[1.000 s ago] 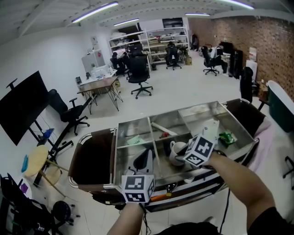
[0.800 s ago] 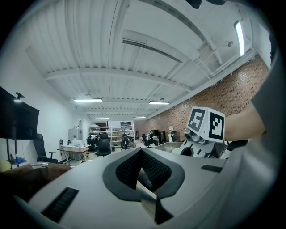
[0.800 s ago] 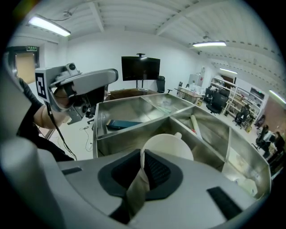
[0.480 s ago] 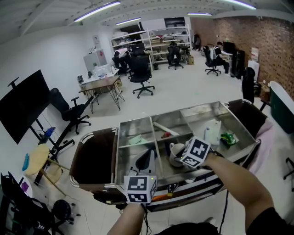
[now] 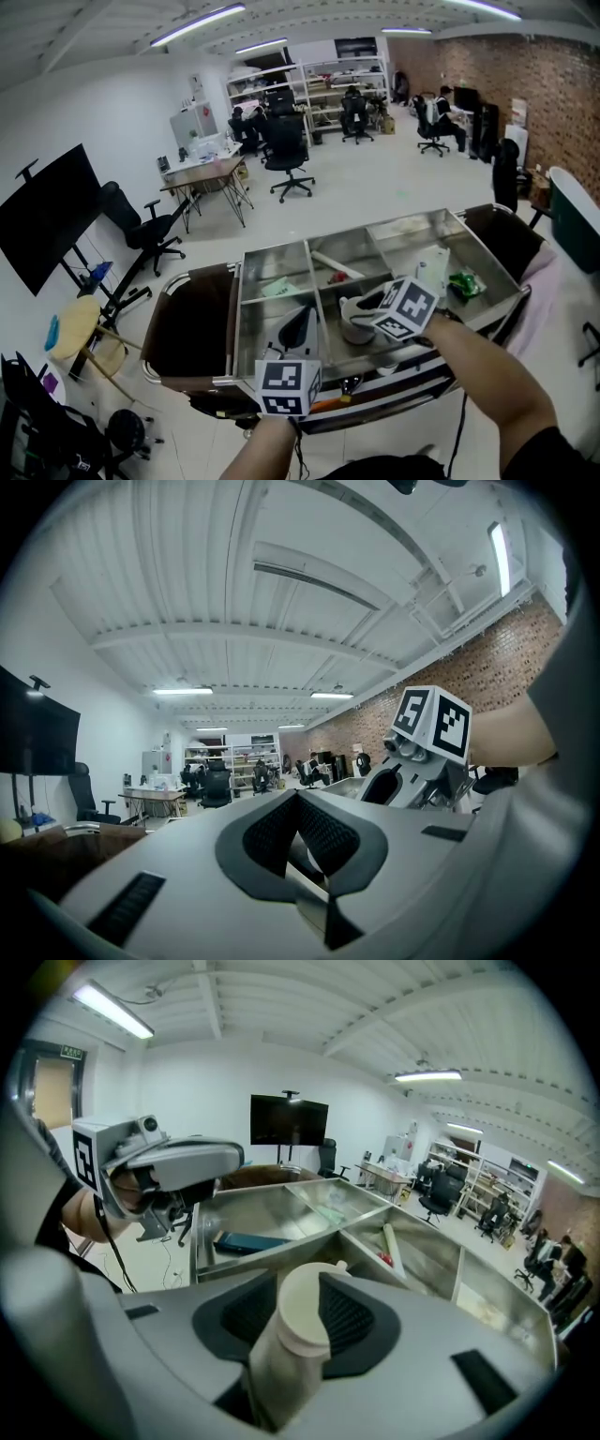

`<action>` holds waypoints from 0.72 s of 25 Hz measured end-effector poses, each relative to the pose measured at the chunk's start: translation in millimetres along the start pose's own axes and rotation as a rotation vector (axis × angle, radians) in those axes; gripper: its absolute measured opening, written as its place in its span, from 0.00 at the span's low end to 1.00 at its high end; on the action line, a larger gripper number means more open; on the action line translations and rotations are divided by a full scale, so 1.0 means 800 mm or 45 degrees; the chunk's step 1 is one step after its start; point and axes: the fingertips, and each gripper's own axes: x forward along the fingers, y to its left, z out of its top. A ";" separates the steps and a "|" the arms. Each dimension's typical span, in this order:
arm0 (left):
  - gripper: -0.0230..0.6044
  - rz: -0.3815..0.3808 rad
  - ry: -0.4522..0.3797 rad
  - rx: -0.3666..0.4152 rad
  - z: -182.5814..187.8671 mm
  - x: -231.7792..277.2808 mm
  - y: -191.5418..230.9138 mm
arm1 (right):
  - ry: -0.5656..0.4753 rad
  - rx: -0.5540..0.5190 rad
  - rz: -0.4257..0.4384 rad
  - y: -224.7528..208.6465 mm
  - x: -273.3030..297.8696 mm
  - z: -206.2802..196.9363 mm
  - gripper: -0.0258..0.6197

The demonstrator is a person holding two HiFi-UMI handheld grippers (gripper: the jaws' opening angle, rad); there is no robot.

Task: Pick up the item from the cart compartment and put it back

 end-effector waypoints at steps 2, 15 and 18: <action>0.04 0.003 0.003 0.000 -0.002 0.001 0.000 | -0.022 0.024 0.001 -0.003 -0.005 0.001 0.30; 0.04 0.015 -0.014 -0.006 0.001 -0.007 0.001 | -0.451 0.274 -0.086 -0.005 -0.056 0.026 0.06; 0.04 0.028 -0.018 -0.029 0.000 -0.011 0.009 | -0.613 0.388 -0.106 -0.002 -0.077 0.025 0.06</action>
